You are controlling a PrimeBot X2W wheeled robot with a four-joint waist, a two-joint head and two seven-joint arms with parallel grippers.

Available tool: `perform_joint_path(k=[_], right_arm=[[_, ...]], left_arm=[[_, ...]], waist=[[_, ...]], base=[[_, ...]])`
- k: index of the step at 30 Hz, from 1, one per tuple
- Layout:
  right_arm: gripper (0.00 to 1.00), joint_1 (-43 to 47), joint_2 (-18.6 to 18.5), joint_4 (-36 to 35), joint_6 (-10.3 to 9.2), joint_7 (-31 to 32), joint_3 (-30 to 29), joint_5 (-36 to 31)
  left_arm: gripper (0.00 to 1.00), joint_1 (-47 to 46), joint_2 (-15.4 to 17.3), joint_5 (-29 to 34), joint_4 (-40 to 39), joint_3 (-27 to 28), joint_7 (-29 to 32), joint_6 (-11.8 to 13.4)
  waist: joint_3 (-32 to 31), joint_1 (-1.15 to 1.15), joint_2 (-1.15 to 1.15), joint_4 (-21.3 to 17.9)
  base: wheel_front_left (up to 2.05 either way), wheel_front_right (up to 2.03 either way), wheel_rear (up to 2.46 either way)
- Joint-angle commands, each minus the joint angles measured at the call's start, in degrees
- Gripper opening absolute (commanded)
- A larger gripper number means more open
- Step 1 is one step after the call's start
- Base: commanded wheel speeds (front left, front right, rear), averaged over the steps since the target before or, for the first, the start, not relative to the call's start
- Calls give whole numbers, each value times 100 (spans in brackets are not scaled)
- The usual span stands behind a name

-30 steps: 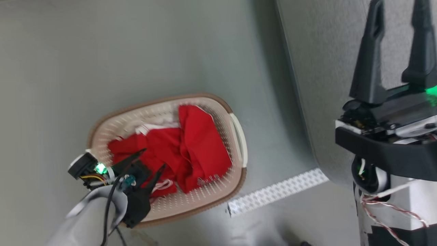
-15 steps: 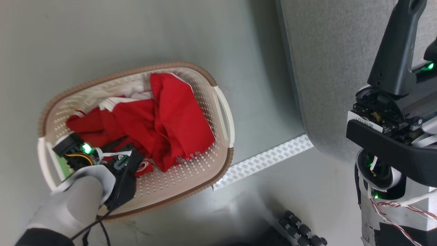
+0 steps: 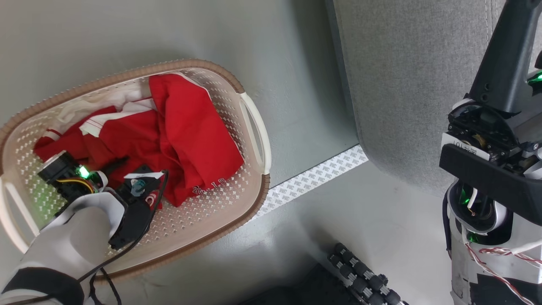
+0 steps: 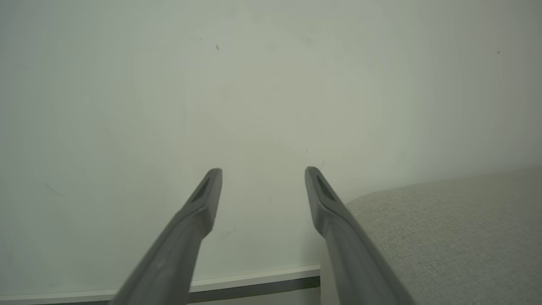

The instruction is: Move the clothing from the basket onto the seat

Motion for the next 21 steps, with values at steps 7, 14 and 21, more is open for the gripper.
perform_joint_path(k=[7,14,21], right_arm=[[100,-22,-1,2,4,-8,-42,84],[100,51,-2,84,4,-8,-116,58],[100,147,-3,215,4,-8,-113,-157]], left_arm=[[63,-134,-44,-86,105,-43,-190,65],[0,-112,-181,-504,-77,200,-411,16],[0,245,-240,-879,-816,390,-453,126]], waist=[[99,0,-1,-31],[-10,0,-1,182],[-357,0,-1,482]], base=[[0,0,0],[0,0,0],[0,0,0]])
